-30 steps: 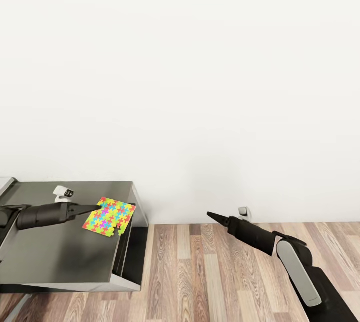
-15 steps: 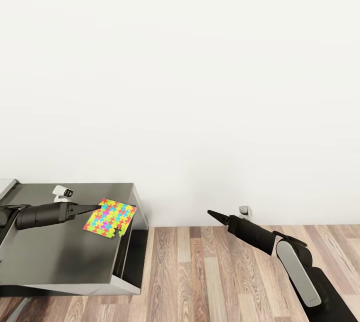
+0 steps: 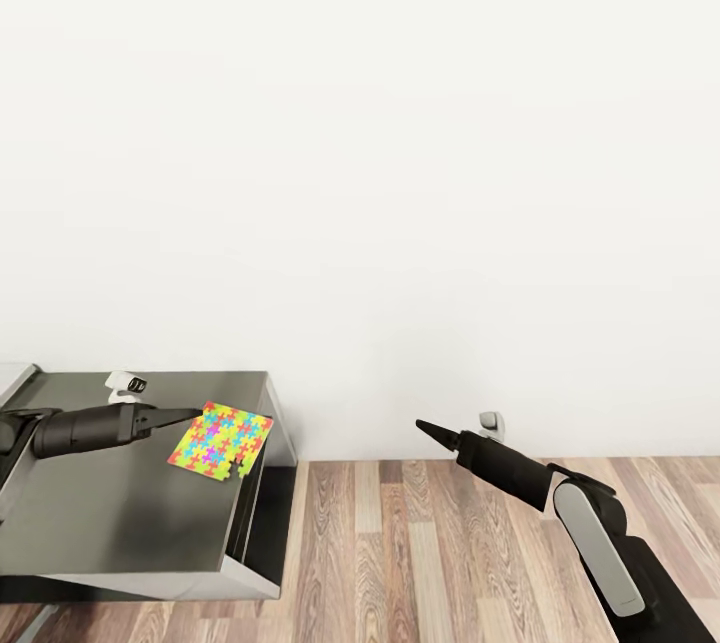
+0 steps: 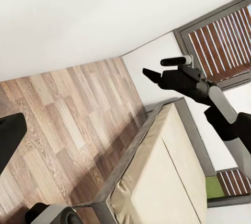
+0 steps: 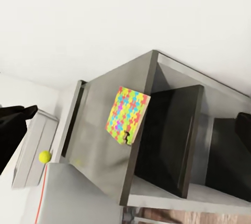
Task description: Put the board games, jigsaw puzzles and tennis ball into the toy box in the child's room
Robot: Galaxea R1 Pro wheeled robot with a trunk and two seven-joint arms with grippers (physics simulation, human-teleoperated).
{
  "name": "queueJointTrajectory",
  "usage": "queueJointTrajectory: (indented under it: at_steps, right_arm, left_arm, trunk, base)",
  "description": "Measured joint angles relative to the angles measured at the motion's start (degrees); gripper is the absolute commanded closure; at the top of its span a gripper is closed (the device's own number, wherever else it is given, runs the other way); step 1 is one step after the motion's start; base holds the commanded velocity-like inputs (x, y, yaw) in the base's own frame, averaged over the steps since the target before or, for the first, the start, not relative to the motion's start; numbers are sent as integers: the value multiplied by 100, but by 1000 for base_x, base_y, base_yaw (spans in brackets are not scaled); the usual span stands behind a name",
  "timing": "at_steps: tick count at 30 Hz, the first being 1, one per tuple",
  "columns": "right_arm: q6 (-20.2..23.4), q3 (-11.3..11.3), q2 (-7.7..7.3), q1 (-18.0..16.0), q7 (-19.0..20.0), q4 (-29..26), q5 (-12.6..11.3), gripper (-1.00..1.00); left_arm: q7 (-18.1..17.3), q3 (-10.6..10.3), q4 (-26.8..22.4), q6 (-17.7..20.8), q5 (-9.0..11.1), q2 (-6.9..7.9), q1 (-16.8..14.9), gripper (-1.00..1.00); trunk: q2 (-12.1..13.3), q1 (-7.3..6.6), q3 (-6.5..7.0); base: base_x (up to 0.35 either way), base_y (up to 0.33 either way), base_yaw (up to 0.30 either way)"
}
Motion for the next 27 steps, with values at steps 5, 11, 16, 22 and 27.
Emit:
queueJointTrajectory:
  at_steps: [5, 11, 16, 22, 27]
  right_arm:
    - [-2, 1, -4, 8, 44, -11, 0, -100]
    - [-13, -7, -8, 10, 213, -18, 9, -100]
    - [-19, -8, -7, 10, 235, -19, 10, -100]
    - [-21, -11, -11, 11, 246, -19, 10, -100]
    - [-21, -9, -14, 11, 249, -19, 10, -100]
  left_arm:
    - [0, 0, 1, -2, 3, -22, 0, -100]
    - [0, 5, 1, -1, 2, -34, 0, -100]
    - [0, 8, 1, 0, 6, -31, 0, -100]
    - [0, 13, 1, 3, 10, -13, 0, -100]
    - [0, 11, 1, 8, 9, -10, 0, -100]
  trunk:
    - [0, 0, 48]
    - [0, 0, 105]
    - [0, 0, 153]
    - [0, 0, 211]
    - [0, 0, 258]
  base:
    - [0, 0, 0]
    - [0, 0, 0]
    - [0, 0, 0]
    - [0, 0, 0]
    - [0, 0, 0]
